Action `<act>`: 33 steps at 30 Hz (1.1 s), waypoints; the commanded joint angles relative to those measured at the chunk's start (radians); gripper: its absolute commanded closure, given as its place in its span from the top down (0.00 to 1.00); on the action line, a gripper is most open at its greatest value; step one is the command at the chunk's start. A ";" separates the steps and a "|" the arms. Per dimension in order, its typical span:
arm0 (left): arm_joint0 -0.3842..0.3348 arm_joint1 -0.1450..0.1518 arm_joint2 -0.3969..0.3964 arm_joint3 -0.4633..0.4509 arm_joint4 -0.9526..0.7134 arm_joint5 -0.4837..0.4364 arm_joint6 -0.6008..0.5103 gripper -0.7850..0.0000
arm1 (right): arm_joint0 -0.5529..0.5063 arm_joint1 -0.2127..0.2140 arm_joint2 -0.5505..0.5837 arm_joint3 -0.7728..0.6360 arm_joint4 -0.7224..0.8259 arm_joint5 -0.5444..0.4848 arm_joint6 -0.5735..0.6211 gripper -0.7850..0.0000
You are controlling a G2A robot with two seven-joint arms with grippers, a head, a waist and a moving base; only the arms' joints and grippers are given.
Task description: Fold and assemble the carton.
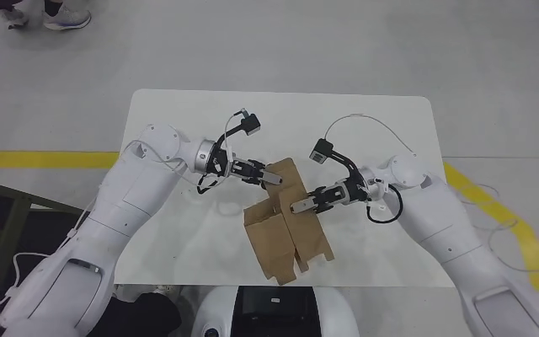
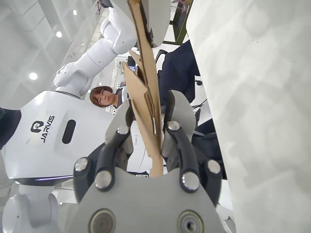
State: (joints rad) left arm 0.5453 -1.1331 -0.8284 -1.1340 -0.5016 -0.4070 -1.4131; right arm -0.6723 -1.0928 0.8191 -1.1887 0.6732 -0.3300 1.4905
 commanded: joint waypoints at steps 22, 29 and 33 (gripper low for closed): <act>0.029 0.020 -0.066 0.009 -0.086 -0.007 0.007 1.00 | 0.014 0.003 -0.032 0.022 0.045 -0.031 -0.031 0.00; 0.062 0.031 -0.127 0.038 -0.125 -0.010 0.070 1.00 | -0.014 0.006 0.040 0.103 0.088 -0.183 -0.183 0.00; 0.081 0.033 -0.146 0.034 -0.134 0.012 0.105 1.00 | -0.038 0.010 0.086 0.147 0.082 -0.270 -0.271 0.00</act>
State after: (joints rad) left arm 0.6220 -1.1003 -0.9701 -1.0979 -0.6354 -0.4007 -1.3162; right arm -0.7043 -1.0840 0.8926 -1.0521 0.7593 -0.5735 1.2465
